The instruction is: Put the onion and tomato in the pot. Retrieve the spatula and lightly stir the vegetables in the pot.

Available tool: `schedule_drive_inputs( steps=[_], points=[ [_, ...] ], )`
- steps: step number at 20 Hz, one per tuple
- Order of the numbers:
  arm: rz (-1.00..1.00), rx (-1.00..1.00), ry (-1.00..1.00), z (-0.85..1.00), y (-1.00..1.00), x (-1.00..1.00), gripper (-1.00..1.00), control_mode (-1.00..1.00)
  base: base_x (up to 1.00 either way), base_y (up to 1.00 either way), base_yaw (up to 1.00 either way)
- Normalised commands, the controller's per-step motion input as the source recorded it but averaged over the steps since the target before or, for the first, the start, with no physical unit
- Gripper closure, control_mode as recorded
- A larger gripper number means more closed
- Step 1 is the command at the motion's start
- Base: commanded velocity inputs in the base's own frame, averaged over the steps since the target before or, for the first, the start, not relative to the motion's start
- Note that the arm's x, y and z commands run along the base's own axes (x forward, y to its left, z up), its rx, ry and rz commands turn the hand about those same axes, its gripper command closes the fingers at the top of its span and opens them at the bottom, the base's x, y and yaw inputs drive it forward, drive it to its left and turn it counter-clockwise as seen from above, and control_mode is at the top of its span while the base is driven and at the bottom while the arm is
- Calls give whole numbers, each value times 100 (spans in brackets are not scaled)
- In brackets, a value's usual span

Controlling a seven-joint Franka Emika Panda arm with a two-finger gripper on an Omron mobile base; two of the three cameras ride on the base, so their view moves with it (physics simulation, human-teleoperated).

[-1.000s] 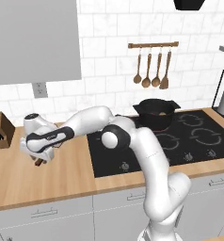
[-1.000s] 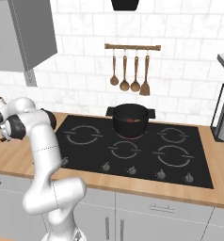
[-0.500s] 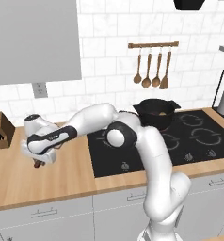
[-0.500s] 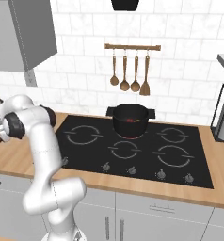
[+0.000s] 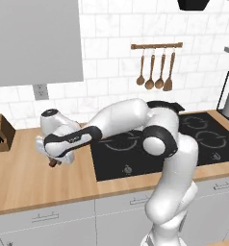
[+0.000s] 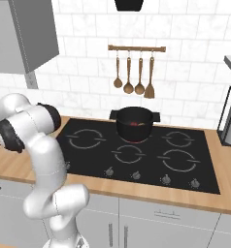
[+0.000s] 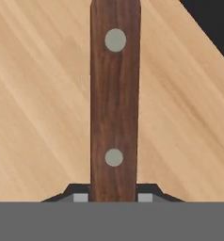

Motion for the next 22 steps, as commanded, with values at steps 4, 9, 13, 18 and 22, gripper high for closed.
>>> schedule_drive_inputs(
  steps=[4, 9, 13, 18, 22],
  points=[
    [-6, 8, -1, 80, -100, -31, 100, -100, 0, 0, 0],
    [-9, 14, 0, 89, -100, -18, 100, -100, 0, 0, 0],
    [-8, 26, 0, 83, -100, -7, 100, -100, 0, 0, 0],
    [-11, 35, 0, 72, -100, -8, 100, -100, 0, 0, 0],
    [-14, 48, 0, 85, -100, 0, 100, -100, 0, 0, 0]
  ],
)
